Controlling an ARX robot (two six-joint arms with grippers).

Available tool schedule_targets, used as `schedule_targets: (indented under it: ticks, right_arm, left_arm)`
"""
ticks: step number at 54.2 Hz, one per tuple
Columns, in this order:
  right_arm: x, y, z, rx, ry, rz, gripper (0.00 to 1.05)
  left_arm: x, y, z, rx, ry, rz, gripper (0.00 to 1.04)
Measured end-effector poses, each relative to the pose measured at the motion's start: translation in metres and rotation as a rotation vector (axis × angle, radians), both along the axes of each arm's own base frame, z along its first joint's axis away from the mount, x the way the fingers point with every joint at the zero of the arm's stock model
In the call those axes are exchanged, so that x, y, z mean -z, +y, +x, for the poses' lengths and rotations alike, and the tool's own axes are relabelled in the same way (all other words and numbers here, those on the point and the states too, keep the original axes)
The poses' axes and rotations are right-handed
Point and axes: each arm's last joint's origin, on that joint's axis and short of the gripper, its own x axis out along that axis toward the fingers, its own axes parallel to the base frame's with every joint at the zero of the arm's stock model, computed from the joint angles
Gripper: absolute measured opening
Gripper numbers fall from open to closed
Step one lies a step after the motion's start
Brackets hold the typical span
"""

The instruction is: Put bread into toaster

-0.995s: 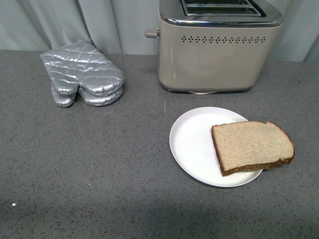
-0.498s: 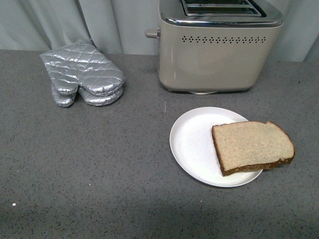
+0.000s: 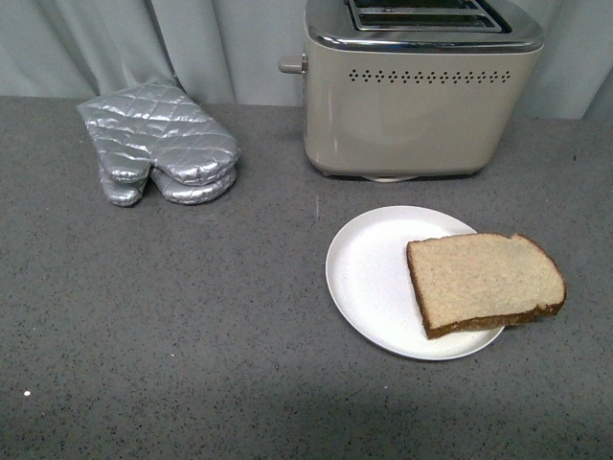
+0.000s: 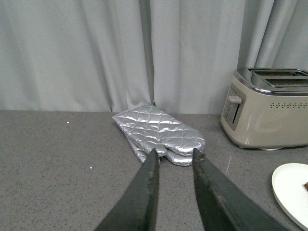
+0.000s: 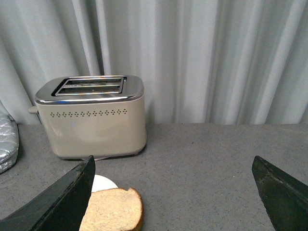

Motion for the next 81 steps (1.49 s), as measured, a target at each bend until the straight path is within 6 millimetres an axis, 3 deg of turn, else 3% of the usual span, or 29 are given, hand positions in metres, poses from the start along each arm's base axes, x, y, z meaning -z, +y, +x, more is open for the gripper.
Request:
schedule_targets:
  ticks: [23,25,30,39,45,59,81]
  right_arm:
    - [0.0,0.0,0.0,0.002,0.002,-0.003,0.95]
    - [0.001,-0.001,0.001,0.036,0.065,-0.057,0.95]
    - [0.003,-0.001,0.013,0.033,0.189,-0.146,0.95]
    - [0.001,-0.006,0.045,0.018,0.304,-0.138,0.95]
    - [0.01,-0.013,0.088,-0.033,0.547,-0.031,0.95]
    - [0.043,-0.025,0.148,-0.124,0.878,0.19,0.95]
    - [0.093,-0.014,0.197,-0.233,1.089,0.407,0.95]
  left_arm:
    - [0.0,0.0,0.0,0.0,-0.001,0.0,0.94]
    - [0.0,0.0,0.0,0.0,-0.001,0.002,1.0]
    - [0.0,0.0,0.0,0.0,-0.001,0.002,0.98]
    - [0.0,0.0,0.0,0.0,-0.001,0.002,0.98]
    - [0.0,0.0,0.0,0.0,-0.001,0.002,0.98]
    - [0.0,0.0,0.0,0.0,-0.001,0.003,0.98]
    - [0.0,0.0,0.0,0.0,-0.001,0.003,0.98]
